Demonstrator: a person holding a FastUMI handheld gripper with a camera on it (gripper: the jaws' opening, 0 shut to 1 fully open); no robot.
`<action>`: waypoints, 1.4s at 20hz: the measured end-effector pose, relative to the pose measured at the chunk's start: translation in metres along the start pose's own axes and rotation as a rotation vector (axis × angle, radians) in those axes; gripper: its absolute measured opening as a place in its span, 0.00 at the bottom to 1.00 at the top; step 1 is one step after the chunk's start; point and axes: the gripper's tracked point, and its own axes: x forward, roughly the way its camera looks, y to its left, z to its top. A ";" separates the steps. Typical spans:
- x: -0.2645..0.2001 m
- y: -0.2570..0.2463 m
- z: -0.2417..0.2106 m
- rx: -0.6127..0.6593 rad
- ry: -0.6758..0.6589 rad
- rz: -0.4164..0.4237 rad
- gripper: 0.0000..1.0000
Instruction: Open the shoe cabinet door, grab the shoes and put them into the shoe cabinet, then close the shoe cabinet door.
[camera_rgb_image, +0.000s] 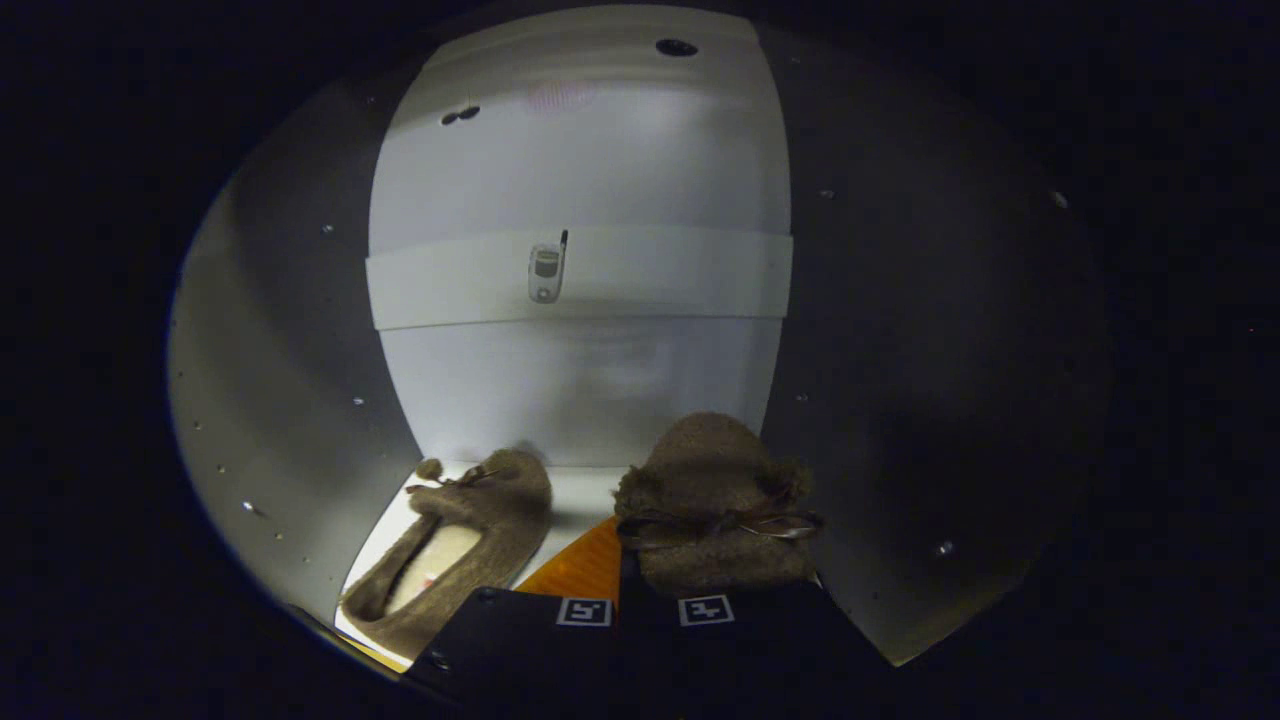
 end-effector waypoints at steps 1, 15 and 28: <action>0.010 -0.002 -0.004 -0.012 0.016 -0.007 0.10; 0.044 0.014 -0.035 -0.037 0.154 -0.024 0.49; -0.068 0.006 0.015 -0.041 0.061 0.007 0.99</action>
